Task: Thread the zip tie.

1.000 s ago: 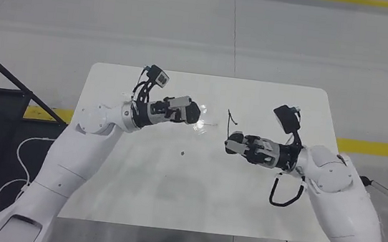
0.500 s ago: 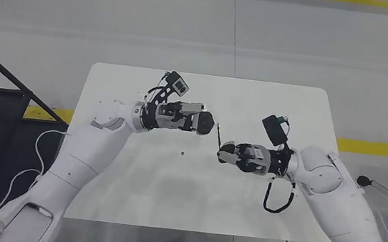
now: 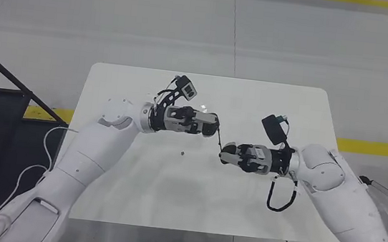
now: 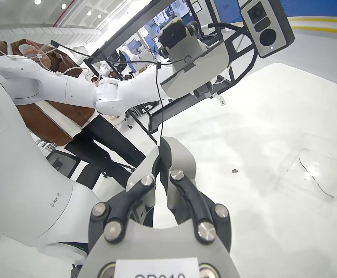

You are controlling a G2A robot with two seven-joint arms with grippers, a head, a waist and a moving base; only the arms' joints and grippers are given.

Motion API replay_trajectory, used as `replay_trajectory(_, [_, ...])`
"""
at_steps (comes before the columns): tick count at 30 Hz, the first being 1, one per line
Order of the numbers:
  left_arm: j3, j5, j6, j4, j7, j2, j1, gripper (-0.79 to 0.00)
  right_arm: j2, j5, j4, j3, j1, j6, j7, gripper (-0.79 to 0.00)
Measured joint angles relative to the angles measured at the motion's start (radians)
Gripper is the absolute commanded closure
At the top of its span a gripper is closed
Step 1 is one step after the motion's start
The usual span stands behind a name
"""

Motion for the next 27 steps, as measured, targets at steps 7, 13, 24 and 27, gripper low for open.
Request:
replay_trajectory(7, [0.005, 0.005, 0.003, 0.015, -0.007, -0.010, -0.007, -0.225, 0.012, 0.013, 0.000, -0.019, 0.013, 0.000, 0.000, 0.000])
replay_trajectory(13, [0.006, 0.011, 0.007, 0.023, -0.020, -0.017, -0.009, -0.209, 0.020, 0.020, -0.002, -0.032, 0.020, 0.000, 0.000, 0.000])
replay_trajectory(24, [-0.001, 0.024, 0.012, 0.032, -0.029, -0.026, -0.010, 0.000, 0.029, 0.028, -0.004, -0.045, 0.026, 0.000, 0.000, 0.000])
replay_trajectory(27, [-0.004, 0.027, 0.012, 0.035, -0.031, -0.027, -0.009, 0.000, 0.031, 0.029, -0.006, -0.049, 0.028, 0.000, 0.000, 0.000])
